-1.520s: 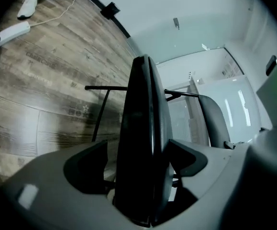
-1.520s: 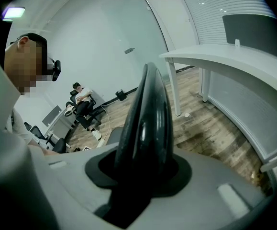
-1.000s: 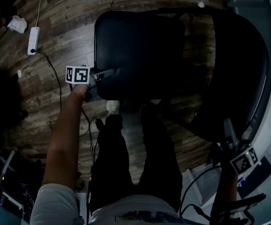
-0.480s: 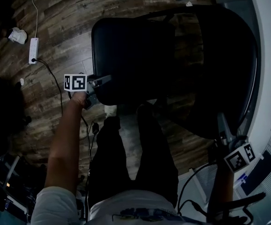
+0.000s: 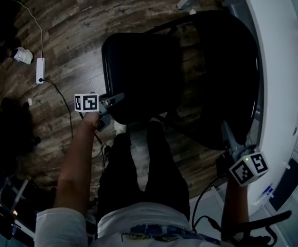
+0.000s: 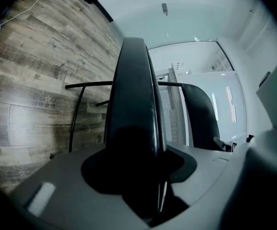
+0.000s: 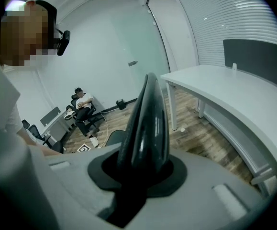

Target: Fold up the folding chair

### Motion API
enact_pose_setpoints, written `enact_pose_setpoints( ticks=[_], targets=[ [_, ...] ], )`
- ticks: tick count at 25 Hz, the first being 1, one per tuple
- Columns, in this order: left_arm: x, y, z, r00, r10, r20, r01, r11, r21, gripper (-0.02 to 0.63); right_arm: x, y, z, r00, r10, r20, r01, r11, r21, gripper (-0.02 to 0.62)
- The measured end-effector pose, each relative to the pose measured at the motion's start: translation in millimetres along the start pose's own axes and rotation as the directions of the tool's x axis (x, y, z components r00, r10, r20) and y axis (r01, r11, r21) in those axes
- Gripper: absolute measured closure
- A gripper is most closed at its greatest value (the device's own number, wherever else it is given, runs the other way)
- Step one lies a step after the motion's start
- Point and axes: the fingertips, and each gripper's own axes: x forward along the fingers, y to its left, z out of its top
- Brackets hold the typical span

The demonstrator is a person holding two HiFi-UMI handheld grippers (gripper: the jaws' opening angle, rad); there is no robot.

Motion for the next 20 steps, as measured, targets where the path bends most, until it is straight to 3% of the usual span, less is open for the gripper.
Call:
enact_pose_setpoints(
  ticks=[12, 20],
  targets=[
    [24, -70, -8, 0.999, 0.023, -0.032, -0.023, 1.000, 0.002, 0.436, -22, 2, 14, 1.000, -0.027, -0.007, 0.027, 1.000, -0.006, 0.518],
    [50, -131, -3, 0.999, -0.034, -0.030, 0.034, 0.999, 0.026, 0.476, -36, -1, 32, 0.999, -0.044, 0.010, 0.044, 0.999, -0.010, 0.526]
  ],
)
